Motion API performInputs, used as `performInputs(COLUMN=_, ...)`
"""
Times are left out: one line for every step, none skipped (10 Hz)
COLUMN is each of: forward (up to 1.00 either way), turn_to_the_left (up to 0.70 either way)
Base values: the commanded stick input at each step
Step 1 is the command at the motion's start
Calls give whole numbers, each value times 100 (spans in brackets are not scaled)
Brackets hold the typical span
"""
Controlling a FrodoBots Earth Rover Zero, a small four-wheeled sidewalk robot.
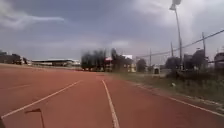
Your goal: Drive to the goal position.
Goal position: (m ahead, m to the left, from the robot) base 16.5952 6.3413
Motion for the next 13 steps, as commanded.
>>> performInputs(forward=70, turn_to_the_left=0)
performInputs(forward=70, turn_to_the_left=0)
performInputs(forward=70, turn_to_the_left=0)
performInputs(forward=70, turn_to_the_left=0)
performInputs(forward=70, turn_to_the_left=0)
performInputs(forward=70, turn_to_the_left=0)
performInputs(forward=70, turn_to_the_left=0)
performInputs(forward=70, turn_to_the_left=0)
performInputs(forward=70, turn_to_the_left=0)
performInputs(forward=70, turn_to_the_left=0)
performInputs(forward=70, turn_to_the_left=0)
performInputs(forward=70, turn_to_the_left=0)
performInputs(forward=70, turn_to_the_left=0)
